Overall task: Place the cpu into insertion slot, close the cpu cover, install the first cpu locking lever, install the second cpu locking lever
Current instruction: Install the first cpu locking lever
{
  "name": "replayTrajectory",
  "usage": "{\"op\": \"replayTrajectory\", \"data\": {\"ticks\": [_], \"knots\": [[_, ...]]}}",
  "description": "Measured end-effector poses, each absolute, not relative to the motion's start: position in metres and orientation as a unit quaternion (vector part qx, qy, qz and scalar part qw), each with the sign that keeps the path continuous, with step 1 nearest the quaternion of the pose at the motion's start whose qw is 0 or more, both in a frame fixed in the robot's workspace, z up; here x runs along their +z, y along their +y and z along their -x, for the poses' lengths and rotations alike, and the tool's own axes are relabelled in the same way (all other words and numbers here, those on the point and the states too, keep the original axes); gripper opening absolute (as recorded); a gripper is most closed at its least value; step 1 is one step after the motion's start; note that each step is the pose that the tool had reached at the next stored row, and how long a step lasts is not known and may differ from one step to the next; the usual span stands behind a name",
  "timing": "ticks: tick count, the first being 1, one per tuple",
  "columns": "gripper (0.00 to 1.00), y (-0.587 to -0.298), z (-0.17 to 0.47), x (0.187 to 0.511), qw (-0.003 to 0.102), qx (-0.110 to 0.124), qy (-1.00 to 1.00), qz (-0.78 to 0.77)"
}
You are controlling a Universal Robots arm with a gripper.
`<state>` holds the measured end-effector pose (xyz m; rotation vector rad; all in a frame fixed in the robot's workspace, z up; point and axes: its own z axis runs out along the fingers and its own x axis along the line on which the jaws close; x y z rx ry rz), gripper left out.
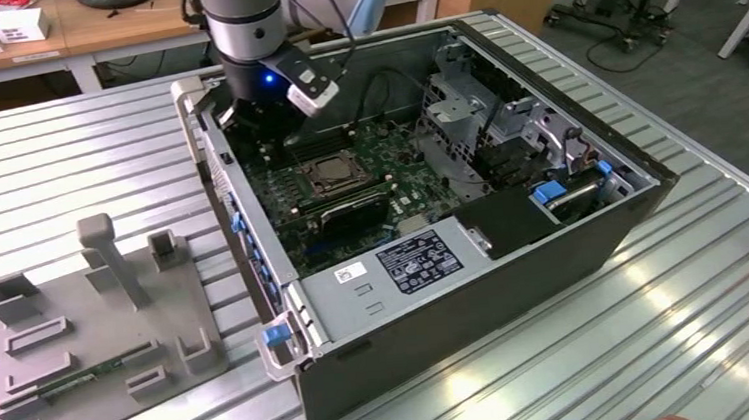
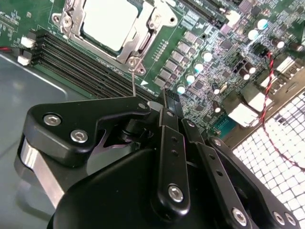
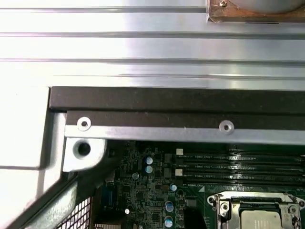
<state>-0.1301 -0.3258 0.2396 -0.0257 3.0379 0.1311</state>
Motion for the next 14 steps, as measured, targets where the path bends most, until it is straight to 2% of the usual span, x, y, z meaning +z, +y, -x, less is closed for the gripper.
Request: {"op": "replayTrajectory", "data": {"ticks": [14], "knots": [[0.10,-0.3166,0.1336,0.2387,0.050,0.043,0.998,0.008]]}}
